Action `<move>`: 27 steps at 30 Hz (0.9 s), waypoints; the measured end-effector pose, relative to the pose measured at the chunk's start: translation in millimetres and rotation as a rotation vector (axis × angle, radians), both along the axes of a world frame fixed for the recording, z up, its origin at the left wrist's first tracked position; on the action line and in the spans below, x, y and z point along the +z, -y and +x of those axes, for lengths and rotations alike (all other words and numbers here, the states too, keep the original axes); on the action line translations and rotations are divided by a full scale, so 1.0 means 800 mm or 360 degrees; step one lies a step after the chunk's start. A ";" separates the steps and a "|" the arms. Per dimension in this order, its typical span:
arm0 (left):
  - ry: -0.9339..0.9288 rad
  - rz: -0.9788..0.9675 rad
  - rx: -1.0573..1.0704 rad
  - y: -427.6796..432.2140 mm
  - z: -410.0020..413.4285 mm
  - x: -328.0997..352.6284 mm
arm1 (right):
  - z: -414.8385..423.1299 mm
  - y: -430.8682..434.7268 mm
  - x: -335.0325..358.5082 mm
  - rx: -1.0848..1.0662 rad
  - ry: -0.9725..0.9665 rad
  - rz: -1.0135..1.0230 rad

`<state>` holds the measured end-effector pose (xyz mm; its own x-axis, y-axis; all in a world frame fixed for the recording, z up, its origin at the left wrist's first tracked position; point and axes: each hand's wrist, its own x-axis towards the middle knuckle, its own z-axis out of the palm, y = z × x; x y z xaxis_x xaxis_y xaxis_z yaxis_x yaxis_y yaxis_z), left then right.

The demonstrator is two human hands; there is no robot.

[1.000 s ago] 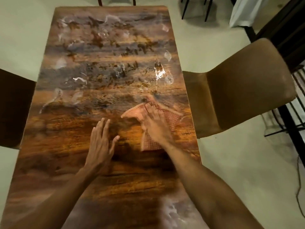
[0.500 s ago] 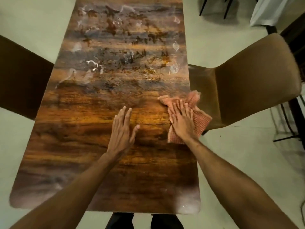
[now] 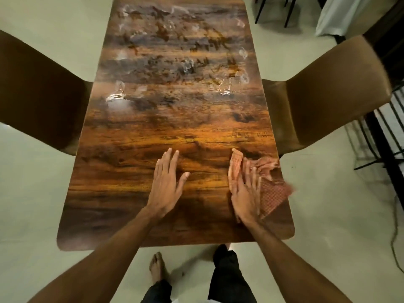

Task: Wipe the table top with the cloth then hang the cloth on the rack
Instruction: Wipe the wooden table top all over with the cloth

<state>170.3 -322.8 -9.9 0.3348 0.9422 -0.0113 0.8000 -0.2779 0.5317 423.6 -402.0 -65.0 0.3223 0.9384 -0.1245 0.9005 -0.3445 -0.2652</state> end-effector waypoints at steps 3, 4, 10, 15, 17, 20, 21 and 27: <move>0.0029 0.0027 -0.0008 0.017 -0.060 0.003 | -0.149 0.023 0.002 0.0337 -0.0081 -0.0049; 0.0035 0.0034 -0.0015 0.024 -0.082 0.003 | -0.199 0.030 0.006 0.0533 -0.0138 -0.0044; 0.0067 -0.0001 -0.0009 0.057 -0.197 -0.004 | -0.228 0.034 0.008 0.0606 0.0075 -0.0188; 0.0071 -0.0025 0.0093 0.083 -0.245 -0.009 | -0.243 0.023 0.009 0.0142 0.0065 -0.0273; 0.0064 -0.0014 0.0159 0.093 -0.269 -0.009 | -0.325 0.020 0.011 0.0354 -0.0006 -0.0188; 0.0043 -0.0001 0.0304 0.104 -0.311 -0.005 | -0.439 0.028 0.014 0.0949 -0.0233 -0.0136; 0.0030 0.0006 0.0349 0.105 -0.324 -0.004 | -0.454 0.030 0.010 0.1115 -0.0262 -0.0113; -0.0003 0.0010 0.0521 0.118 -0.357 0.000 | -0.386 0.013 -0.006 0.0550 -0.0095 0.0040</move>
<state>-115.3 -417.2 -9.7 0.0143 0.9999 -0.0056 0.8486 -0.0092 0.5290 114.7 -412.4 -69.8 -0.0220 0.9938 -0.1090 0.9454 -0.0148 -0.3256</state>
